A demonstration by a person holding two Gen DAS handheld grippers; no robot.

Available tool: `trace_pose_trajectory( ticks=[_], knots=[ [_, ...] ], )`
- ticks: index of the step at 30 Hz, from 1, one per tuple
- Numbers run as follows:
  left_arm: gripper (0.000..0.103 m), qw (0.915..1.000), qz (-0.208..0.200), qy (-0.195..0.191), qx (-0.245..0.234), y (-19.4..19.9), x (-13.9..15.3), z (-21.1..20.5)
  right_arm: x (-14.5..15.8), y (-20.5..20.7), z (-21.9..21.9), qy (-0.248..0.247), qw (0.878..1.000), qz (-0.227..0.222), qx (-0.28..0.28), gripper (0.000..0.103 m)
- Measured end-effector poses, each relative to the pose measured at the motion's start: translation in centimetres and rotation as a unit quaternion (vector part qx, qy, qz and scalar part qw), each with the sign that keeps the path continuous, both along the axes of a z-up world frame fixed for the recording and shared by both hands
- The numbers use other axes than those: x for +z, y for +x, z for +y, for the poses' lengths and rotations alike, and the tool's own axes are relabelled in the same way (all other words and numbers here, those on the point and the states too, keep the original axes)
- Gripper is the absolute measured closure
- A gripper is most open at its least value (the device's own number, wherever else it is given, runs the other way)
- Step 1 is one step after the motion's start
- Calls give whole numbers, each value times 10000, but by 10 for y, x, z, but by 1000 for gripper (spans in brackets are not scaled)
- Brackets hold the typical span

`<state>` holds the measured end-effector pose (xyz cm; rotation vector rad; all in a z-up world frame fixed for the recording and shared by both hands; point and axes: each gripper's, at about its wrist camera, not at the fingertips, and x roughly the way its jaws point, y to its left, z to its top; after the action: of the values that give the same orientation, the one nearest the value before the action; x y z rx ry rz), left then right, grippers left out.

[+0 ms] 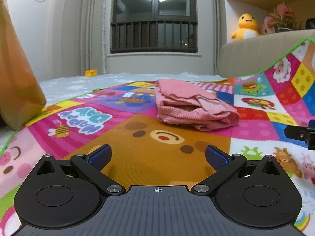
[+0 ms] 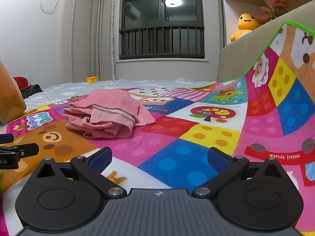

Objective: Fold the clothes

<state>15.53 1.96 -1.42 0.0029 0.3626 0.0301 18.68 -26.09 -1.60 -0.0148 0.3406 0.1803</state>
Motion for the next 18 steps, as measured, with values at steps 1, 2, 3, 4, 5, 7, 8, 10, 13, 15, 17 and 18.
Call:
trace_pose_trajectory(
  ticks=[1, 2, 3, 4, 5, 7, 8, 10, 13, 15, 17, 18],
  knots=[
    [0, 10000, -9, -7, -25, 0, 0, 0, 0, 0, 0, -3, 10000, -2, 0, 0],
    [0, 10000, -31, -43, -63, -1, 0, 2, 0, 0, 0, 1, 10000, -3, -2, 0],
    [0, 9999, -40, -71, -66, -1, 0, 3, 0, 0, 0, 8, 10000, -3, -4, 0],
    [0, 9999, -48, -98, -68, -2, 0, 4, 0, 0, 0, 13, 10000, -5, -4, 0],
    [0, 9999, -43, -112, -65, -1, 0, 4, 0, 0, 0, 18, 10000, -8, -4, 0],
    [0, 9999, -34, -139, -58, -1, 1, 5, 0, -1, 0, 21, 10000, -17, -7, 0],
    [0, 9999, -38, -141, -67, -1, 1, 5, 0, -1, 0, 21, 10000, -20, -8, 0],
    [0, 9998, -65, -147, -109, -1, 1, 5, 0, -1, 0, 20, 10000, -23, -7, 0],
    [0, 9996, -134, -185, -136, -3, 1, 7, 0, -1, 0, 28, 10000, -28, -6, 0],
    [0, 9996, -137, -197, -122, -4, 1, 7, 0, -1, 0, 35, 10000, -42, -6, 0],
    [0, 9997, -132, -198, -100, -3, 1, 7, 0, -2, -1, 38, 10000, -60, -8, 0],
    [0, 9997, -141, -196, -100, -4, 1, 7, 0, -2, -1, 42, 10000, -68, -8, 0]
  ],
)
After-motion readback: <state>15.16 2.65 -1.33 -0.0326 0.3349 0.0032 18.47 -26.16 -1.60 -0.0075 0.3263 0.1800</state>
